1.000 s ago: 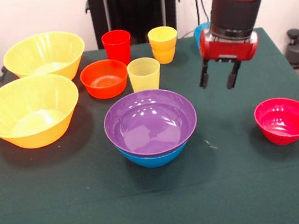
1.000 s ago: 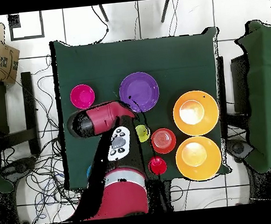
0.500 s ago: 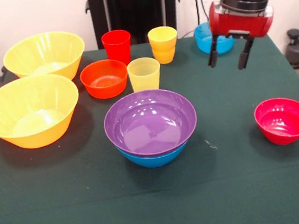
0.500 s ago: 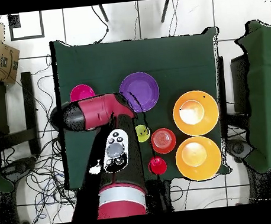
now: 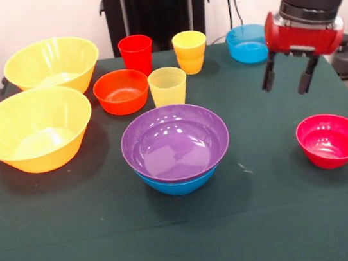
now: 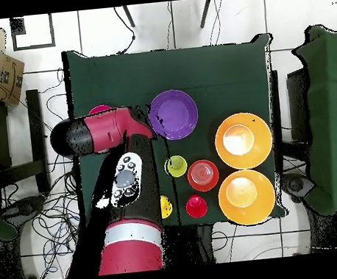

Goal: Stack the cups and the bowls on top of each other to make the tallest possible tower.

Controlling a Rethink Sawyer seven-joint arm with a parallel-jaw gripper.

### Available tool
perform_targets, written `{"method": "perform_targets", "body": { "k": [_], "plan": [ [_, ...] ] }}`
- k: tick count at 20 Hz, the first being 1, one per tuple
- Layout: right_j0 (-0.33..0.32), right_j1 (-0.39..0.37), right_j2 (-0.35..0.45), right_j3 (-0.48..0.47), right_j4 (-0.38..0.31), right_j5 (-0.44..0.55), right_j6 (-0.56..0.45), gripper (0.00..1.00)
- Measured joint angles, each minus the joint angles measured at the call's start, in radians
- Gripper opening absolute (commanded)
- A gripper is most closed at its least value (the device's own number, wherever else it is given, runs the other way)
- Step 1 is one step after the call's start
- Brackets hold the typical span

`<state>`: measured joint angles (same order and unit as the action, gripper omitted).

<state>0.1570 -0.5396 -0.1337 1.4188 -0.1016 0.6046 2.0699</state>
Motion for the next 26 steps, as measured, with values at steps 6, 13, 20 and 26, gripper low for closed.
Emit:
{"method": "perform_targets", "body": {
  "k": [6,13,20,26],
  "plan": [
    [0.033,0.073,-0.018,-0.043,0.013,-0.003,0.008,1.00],
    [0.038,0.141,-0.034,-0.044,0.023,-0.050,0.008,1.00],
    [0.037,0.177,-0.042,-0.045,0.034,-0.071,0.008,1.00],
    [0.034,0.178,-0.042,-0.045,0.061,-0.071,0.008,1.00]
  ]
}}
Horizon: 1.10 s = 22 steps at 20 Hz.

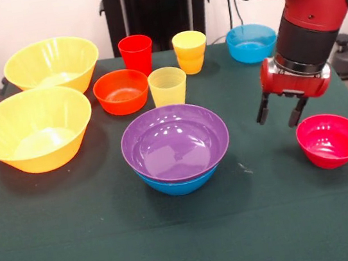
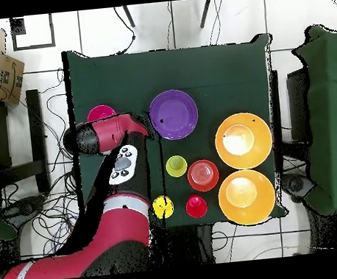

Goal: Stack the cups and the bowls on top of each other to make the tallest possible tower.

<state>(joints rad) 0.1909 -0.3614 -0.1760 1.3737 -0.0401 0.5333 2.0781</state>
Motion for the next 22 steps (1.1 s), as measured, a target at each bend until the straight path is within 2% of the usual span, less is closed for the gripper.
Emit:
{"method": "perform_targets", "body": {
  "k": [22],
  "plan": [
    [0.001,-0.006,0.000,-0.002,0.062,-0.013,0.000,1.00]
  ]
}}
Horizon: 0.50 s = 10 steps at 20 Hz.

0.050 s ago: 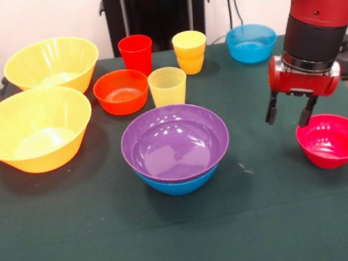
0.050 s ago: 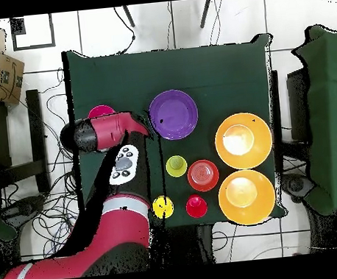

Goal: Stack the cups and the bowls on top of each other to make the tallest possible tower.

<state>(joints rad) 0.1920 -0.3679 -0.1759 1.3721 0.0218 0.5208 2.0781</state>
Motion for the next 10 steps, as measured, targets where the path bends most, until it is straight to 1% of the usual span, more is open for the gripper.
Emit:
{"method": "perform_targets", "body": {
  "k": [10],
  "plan": [
    [0.024,0.006,-0.003,0.000,0.001,-0.006,0.000,1.00]
  ]
}}
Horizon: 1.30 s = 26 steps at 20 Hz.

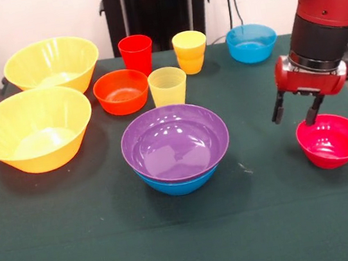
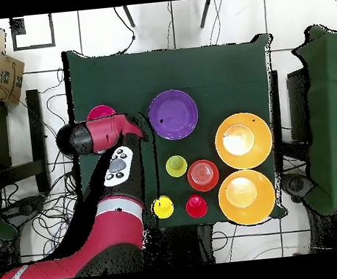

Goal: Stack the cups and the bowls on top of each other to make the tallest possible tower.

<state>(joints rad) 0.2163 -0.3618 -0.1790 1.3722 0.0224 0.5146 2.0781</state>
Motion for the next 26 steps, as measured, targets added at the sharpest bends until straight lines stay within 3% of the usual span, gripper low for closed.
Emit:
{"method": "perform_targets", "body": {
  "k": [12,26],
  "plan": [
    [0.025,0.003,-0.001,0.004,0.008,-0.018,0.000,1.00],
    [0.030,0.019,-0.006,0.038,0.037,-0.189,0.000,1.00]
  ]
}}
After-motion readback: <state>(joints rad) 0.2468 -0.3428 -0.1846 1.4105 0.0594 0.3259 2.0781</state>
